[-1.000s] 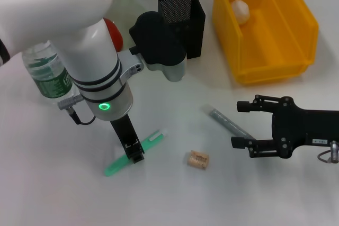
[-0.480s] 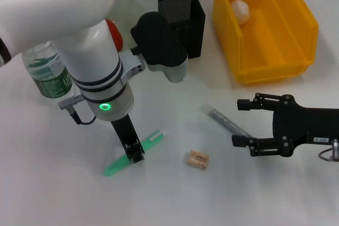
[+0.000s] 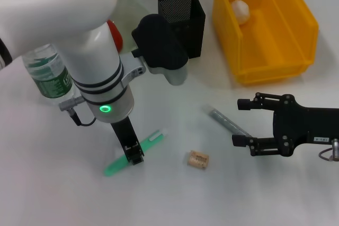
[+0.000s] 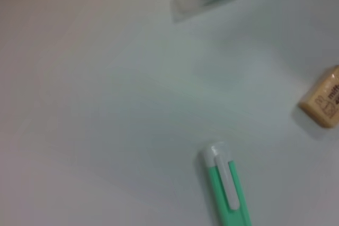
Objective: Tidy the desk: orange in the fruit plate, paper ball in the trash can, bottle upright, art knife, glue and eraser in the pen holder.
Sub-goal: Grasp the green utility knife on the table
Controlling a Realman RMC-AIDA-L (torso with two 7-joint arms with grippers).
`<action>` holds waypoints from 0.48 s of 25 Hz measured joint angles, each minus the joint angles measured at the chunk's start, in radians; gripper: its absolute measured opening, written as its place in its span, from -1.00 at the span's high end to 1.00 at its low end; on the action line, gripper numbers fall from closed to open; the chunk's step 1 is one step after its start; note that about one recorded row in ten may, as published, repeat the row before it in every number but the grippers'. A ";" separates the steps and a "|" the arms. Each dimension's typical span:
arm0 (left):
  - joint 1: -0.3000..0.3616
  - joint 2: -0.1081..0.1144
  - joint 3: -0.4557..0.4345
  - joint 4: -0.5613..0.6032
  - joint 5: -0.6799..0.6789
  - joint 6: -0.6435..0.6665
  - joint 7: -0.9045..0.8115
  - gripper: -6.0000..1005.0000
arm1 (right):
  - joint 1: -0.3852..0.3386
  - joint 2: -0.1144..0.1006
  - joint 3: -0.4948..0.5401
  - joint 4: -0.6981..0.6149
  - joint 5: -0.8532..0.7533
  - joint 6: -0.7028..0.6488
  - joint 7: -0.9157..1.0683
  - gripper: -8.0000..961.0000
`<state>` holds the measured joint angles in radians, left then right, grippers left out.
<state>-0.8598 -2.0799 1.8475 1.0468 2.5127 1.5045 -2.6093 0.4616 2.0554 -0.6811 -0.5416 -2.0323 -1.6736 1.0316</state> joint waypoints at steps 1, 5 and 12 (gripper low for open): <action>0.002 0.000 0.008 0.005 0.000 -0.001 0.000 0.34 | 0.000 0.000 0.000 0.000 0.000 0.000 0.000 -0.68; 0.015 0.000 0.033 0.044 0.001 -0.002 -0.001 0.35 | 0.000 0.000 0.000 0.000 0.000 -0.001 0.001 -0.68; 0.043 0.000 0.065 0.103 0.026 -0.004 -0.018 0.38 | -0.008 0.000 0.000 -0.017 0.000 -0.013 0.012 -0.68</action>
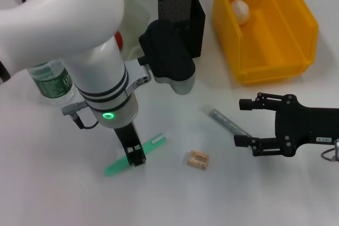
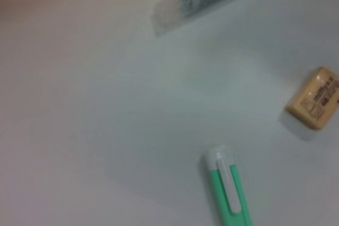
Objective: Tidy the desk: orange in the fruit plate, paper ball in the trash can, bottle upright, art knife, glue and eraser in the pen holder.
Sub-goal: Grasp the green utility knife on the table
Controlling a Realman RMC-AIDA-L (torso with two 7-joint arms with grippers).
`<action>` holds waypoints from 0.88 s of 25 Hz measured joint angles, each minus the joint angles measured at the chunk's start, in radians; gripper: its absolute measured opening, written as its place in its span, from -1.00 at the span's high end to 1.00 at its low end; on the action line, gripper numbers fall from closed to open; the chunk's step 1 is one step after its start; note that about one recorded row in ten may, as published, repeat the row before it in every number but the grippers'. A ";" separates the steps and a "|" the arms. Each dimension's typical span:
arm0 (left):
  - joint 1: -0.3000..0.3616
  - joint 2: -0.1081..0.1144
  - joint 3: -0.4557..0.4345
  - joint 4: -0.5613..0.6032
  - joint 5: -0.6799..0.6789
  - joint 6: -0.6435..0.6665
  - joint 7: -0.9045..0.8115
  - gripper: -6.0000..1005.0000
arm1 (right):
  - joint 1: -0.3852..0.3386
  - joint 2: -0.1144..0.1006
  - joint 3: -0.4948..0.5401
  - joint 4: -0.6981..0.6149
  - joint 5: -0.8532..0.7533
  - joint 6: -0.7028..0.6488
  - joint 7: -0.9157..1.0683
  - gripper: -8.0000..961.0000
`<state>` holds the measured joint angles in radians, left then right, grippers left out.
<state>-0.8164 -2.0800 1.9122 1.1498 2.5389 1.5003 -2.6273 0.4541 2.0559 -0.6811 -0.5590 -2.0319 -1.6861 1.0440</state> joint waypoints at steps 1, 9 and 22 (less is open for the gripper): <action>0.000 0.000 0.000 0.000 0.000 0.000 0.000 0.38 | 0.000 0.000 0.000 0.000 0.000 0.000 0.000 -0.68; 0.008 0.000 0.029 0.000 0.009 -0.018 -0.007 0.41 | -0.004 0.002 0.000 -0.006 0.001 -0.014 0.001 -0.68; 0.011 0.000 0.031 0.002 0.015 -0.023 0.000 0.46 | -0.005 0.004 0.000 -0.006 0.003 -0.017 0.001 -0.68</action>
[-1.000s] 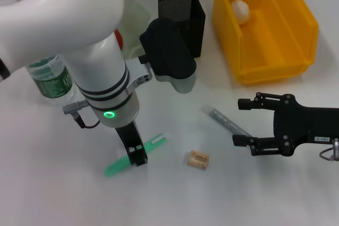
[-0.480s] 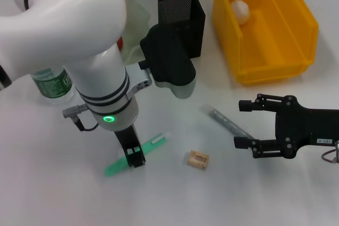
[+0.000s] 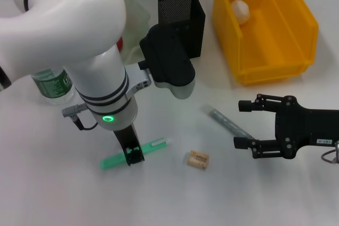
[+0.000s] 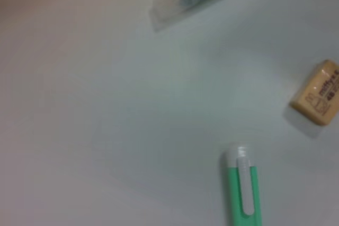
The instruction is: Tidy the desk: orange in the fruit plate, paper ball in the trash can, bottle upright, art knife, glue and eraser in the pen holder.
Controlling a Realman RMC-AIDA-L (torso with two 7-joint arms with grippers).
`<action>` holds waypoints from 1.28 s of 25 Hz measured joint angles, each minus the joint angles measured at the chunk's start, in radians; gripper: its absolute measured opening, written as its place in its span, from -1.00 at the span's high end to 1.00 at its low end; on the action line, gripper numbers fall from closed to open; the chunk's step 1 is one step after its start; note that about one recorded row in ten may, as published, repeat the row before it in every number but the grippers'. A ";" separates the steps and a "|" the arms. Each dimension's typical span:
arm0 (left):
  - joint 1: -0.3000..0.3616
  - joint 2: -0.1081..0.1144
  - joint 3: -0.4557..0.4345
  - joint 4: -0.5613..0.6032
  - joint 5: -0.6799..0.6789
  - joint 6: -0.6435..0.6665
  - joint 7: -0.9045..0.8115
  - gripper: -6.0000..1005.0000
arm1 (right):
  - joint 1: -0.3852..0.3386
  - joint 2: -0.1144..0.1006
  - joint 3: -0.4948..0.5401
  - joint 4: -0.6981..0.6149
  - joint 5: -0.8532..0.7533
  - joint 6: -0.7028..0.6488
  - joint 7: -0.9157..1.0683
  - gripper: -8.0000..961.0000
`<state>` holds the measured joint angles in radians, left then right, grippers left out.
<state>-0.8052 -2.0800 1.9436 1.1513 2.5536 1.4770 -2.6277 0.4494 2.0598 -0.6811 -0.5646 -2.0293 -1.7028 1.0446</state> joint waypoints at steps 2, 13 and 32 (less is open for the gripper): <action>0.000 0.000 0.000 0.001 0.004 0.000 0.001 0.47 | 0.000 0.000 0.000 0.000 0.000 -0.001 0.000 -0.68; 0.003 0.000 -0.016 0.023 0.018 -0.004 0.005 0.61 | 0.000 -0.002 0.003 0.000 0.000 -0.009 0.000 -0.68; 0.180 0.007 -0.486 0.125 -0.225 -0.004 0.306 0.61 | -0.022 -0.003 0.016 0.000 0.000 -0.011 0.007 -0.69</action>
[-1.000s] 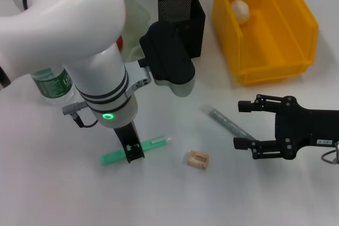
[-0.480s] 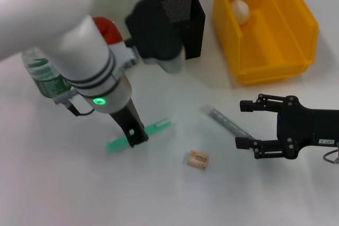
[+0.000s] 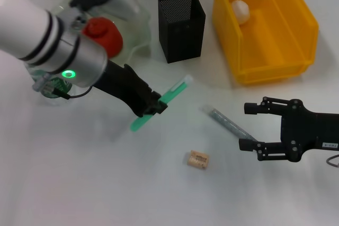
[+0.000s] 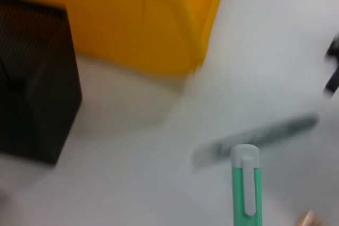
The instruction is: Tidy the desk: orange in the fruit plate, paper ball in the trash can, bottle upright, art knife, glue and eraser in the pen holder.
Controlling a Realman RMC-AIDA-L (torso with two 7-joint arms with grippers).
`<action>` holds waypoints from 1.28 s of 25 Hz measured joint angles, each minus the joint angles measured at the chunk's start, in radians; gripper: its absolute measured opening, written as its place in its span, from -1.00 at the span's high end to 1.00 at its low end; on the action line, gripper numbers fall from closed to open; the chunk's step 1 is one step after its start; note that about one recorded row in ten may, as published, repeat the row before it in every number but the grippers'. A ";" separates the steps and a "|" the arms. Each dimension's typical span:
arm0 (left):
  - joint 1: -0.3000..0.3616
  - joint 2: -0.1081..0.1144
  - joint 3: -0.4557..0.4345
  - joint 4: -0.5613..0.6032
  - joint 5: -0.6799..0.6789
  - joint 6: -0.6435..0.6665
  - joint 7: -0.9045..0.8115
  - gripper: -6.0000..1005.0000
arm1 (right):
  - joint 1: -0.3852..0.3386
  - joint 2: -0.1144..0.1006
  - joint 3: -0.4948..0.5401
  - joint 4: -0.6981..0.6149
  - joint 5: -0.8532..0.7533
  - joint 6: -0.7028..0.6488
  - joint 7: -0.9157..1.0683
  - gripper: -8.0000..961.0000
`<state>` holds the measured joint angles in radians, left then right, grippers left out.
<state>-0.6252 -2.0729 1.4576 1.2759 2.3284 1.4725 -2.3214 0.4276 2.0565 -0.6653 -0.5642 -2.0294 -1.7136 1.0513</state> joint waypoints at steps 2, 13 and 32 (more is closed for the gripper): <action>0.020 0.000 -0.053 -0.017 -0.076 -0.001 0.062 0.61 | -0.002 0.000 0.000 0.000 0.000 0.000 0.009 -0.69; 0.043 0.002 -0.208 -0.413 -0.528 -0.035 0.590 0.60 | -0.004 -0.001 0.007 0.000 0.000 0.007 0.018 -0.69; 0.035 -0.007 -0.170 -1.006 -1.252 -0.056 1.444 0.60 | -0.048 0.019 0.192 0.063 0.002 -0.002 -0.113 -0.68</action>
<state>-0.5900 -2.0799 1.2871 0.2704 1.0760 1.4164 -0.8772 0.3800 2.0759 -0.4731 -0.5013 -2.0271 -1.7157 0.9382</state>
